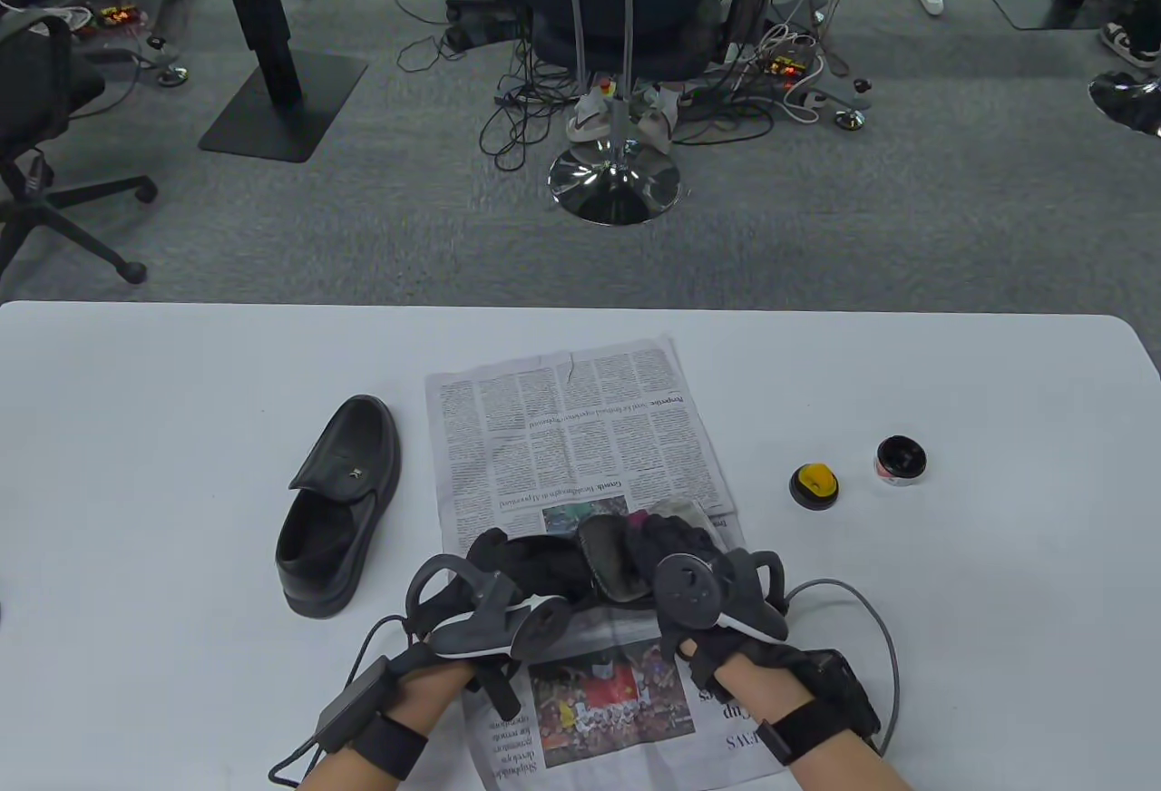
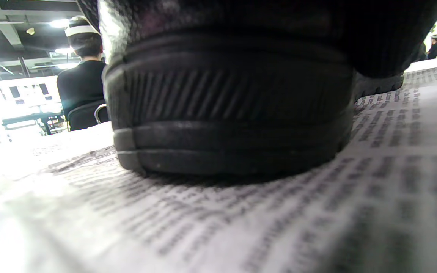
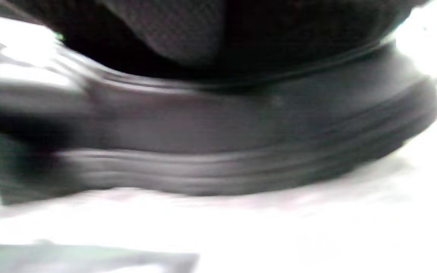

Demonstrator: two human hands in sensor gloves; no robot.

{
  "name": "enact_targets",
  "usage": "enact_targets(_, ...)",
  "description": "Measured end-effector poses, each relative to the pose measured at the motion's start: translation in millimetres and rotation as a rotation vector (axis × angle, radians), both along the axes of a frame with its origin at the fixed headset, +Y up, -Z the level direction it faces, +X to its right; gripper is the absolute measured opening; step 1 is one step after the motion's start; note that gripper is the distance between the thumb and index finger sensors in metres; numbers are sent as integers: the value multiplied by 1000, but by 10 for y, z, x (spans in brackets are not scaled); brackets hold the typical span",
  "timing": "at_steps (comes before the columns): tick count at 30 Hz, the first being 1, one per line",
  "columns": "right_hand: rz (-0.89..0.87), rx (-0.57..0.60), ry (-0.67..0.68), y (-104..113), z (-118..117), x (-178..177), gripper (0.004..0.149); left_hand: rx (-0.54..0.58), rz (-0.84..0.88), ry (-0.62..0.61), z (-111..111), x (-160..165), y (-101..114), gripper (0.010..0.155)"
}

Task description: Dip and apply built-in sponge shoe polish on shoes

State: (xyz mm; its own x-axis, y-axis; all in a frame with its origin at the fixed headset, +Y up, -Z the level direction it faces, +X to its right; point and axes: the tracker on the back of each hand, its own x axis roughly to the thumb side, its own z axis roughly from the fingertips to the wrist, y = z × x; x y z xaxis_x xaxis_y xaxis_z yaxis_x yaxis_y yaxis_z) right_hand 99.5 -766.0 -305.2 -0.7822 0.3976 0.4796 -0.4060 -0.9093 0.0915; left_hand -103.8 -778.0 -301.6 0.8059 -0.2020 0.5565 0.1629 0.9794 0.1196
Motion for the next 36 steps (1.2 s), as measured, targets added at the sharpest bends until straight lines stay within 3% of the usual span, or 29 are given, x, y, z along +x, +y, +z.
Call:
enact_targets(2,-228,-113,100,10,-17,22,50,0,0,-6,2,-4,0,35)
enact_targets(3,-204,-111,60,3,-57,66,50,-3,4,-9,0,-5,-1,35)
enact_targets(5,168,52,-104,-54,-177,149,51,-1,2,-8,2,-3,-1,35)
enact_targets(6,235,123,-76,-41,-161,128,51,-3,5,-5,4,5,-1,35)
enact_targets(8,148,52,-43,-20,-66,51,51,1,-4,0,5,9,0,35)
enact_targets(9,-29,1,54,-7,-25,40,51,0,-2,-2,6,5,-1,35)
enact_targets(11,-262,-136,121,-25,-61,101,50,-1,-1,-3,6,0,-2,35)
enact_targets(12,-253,-137,101,-38,-91,133,50,-1,-1,-4,6,2,-2,35)
enact_targets(14,136,74,-68,-70,-183,201,51,-3,2,-4,6,5,-2,35)
enact_targets(15,211,135,-61,-56,-172,169,51,-2,2,-2,7,9,-5,35)
enact_targets(16,209,113,-42,-40,-111,86,51,1,-6,1,6,13,-5,35)
enact_targets(18,-22,23,59,-1,2,28,51,-2,-3,-1,9,-1,-4,35)
enact_targets(20,-229,-114,107,8,-43,92,49,-3,-1,-4,13,-13,-4,35)
enact_targets(21,-206,-96,85,3,-86,126,49,-3,-1,-4,13,-10,-6,35)
enact_targets(23,172,79,-94,-23,-160,188,49,-5,1,0,13,0,-8,35)
enact_targets(24,223,130,-60,-6,-127,141,50,-2,1,3,17,10,-11,35)
enact_targets(26,169,76,6,35,-25,57,50,0,-7,4,18,10,-7,35)
enact_targets(27,-2,28,97,68,-9,64,49,-1,-2,3,20,2,-9,35)
enact_targets(29,-248,-135,112,56,-72,155,47,-2,0,2,21,-2,-11,35)
enact_targets(31,-20,-13,-27,23,-152,221,47,-4,1,3,20,3,-11,35)
enact_targets(32,178,110,-51,21,-153,222,47,-3,3,6,23,10,-12,35)
enact_targets(33,227,168,2,46,-103,148,47,1,-5,13,24,19,-9,35)
enact_targets(34,195,136,20,62,-68,120,47,-2,-4,10,24,18,-10,35)
enact_targets(36,-104,-16,107,95,-42,142,46,-3,0,5,23,7,-15,35)
